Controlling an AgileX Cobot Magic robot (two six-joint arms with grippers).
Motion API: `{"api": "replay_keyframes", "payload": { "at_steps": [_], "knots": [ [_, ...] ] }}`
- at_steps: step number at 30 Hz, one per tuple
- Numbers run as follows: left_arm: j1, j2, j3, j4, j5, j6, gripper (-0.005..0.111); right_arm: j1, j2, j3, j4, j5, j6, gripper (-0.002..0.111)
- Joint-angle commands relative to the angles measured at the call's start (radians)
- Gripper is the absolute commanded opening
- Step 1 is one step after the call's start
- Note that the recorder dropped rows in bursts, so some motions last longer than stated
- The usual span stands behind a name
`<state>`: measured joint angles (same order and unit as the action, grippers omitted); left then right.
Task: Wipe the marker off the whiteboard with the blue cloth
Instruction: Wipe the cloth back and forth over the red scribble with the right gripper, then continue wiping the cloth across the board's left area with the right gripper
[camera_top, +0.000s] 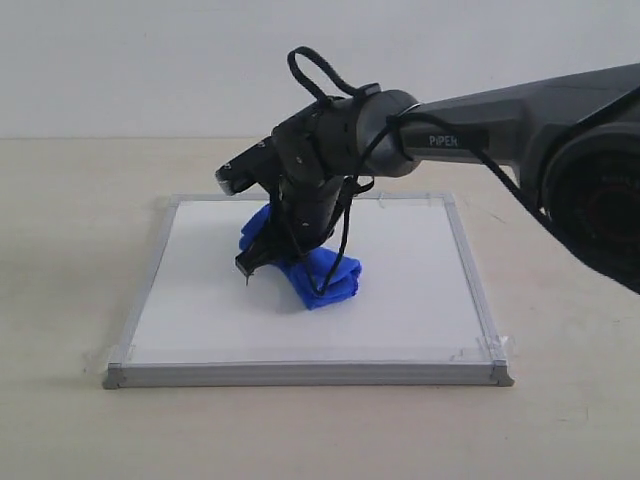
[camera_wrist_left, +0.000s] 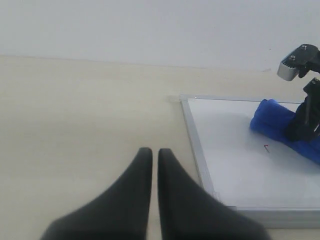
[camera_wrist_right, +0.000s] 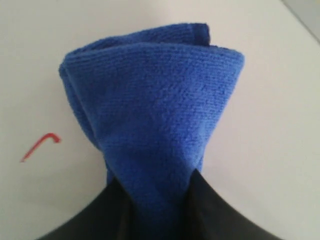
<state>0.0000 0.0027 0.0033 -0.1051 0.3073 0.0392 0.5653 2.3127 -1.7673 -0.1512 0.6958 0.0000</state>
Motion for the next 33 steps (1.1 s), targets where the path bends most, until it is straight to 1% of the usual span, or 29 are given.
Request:
{"api": "replay_keyframes", "payload": {
  "at_steps": [1, 3, 7, 9, 12, 14, 18, 19, 21, 24, 26, 27, 28, 29, 30, 31, 32, 33],
  "knots": [
    [0.0, -0.003, -0.003, -0.01, -0.007, 0.006, 0.004, 0.014, 0.023, -0.001, 0.027, 0.027, -0.016, 0.0],
    [0.0, -0.003, -0.003, -0.01, -0.007, 0.006, 0.004, 0.041, 0.031, -0.001, 0.118, 0.025, -0.114, 0.0],
    [0.0, -0.003, -0.003, -0.01, -0.007, 0.006, 0.004, 0.108, 0.037, -0.001, 0.376, 0.03, -0.411, 0.0],
    [0.0, -0.003, -0.003, -0.01, -0.007, 0.006, 0.004, 0.116, 0.037, -0.011, 0.408, 0.023, -0.472, 0.0],
    [0.0, -0.003, -0.003, -0.01, -0.007, 0.006, 0.004, 0.092, 0.049, -0.044, 0.365, 0.002, -0.422, 0.0],
    [0.0, -0.003, -0.003, -0.01, -0.007, 0.006, 0.004, 0.067, 0.063, -0.069, 0.274, -0.002, -0.325, 0.0],
    [0.0, -0.003, -0.003, -0.01, -0.007, 0.006, 0.004, 0.012, 0.092, -0.1, 0.026, 0.018, -0.047, 0.0],
    [0.0, -0.003, -0.003, -0.01, -0.007, 0.006, 0.004, 0.003, 0.092, -0.102, -0.028, 0.02, 0.0, 0.0],
    [0.0, -0.003, -0.003, -0.01, -0.007, 0.006, 0.004, 0.003, 0.092, -0.102, -0.073, 0.025, 0.045, 0.0],
    [0.0, -0.003, -0.003, -0.01, -0.007, 0.006, 0.004, 0.015, 0.092, -0.102, -0.055, 0.027, 0.044, 0.0],
    [0.0, -0.003, -0.003, -0.01, -0.007, 0.006, 0.004, 0.053, 0.092, -0.102, 0.075, 0.037, -0.088, 0.0],
    [0.0, -0.003, -0.003, -0.01, -0.007, 0.006, 0.004, 0.083, 0.092, -0.102, 0.287, 0.049, -0.283, 0.0],
    [0.0, -0.003, -0.003, -0.01, -0.007, 0.006, 0.004, 0.094, 0.092, -0.102, 0.416, 0.06, -0.386, 0.0],
    [0.0, -0.003, -0.003, -0.01, -0.007, 0.006, 0.004, 0.111, 0.092, -0.111, 0.596, 0.107, -0.564, 0.0],
    [0.0, -0.003, -0.003, -0.01, -0.007, 0.006, 0.004, 0.114, 0.092, -0.115, 0.628, 0.113, -0.599, 0.0],
    [0.0, -0.003, -0.003, -0.01, -0.007, 0.006, 0.004, 0.108, 0.092, -0.132, 0.598, 0.114, -0.582, 0.0],
    [0.0, -0.003, -0.003, -0.01, -0.007, 0.006, 0.004, 0.093, 0.092, -0.139, 0.502, 0.089, -0.495, 0.0],
    [0.0, -0.003, -0.003, -0.01, -0.007, 0.006, 0.004, 0.071, 0.092, -0.141, 0.348, 0.07, -0.345, 0.0]
  ]
}}
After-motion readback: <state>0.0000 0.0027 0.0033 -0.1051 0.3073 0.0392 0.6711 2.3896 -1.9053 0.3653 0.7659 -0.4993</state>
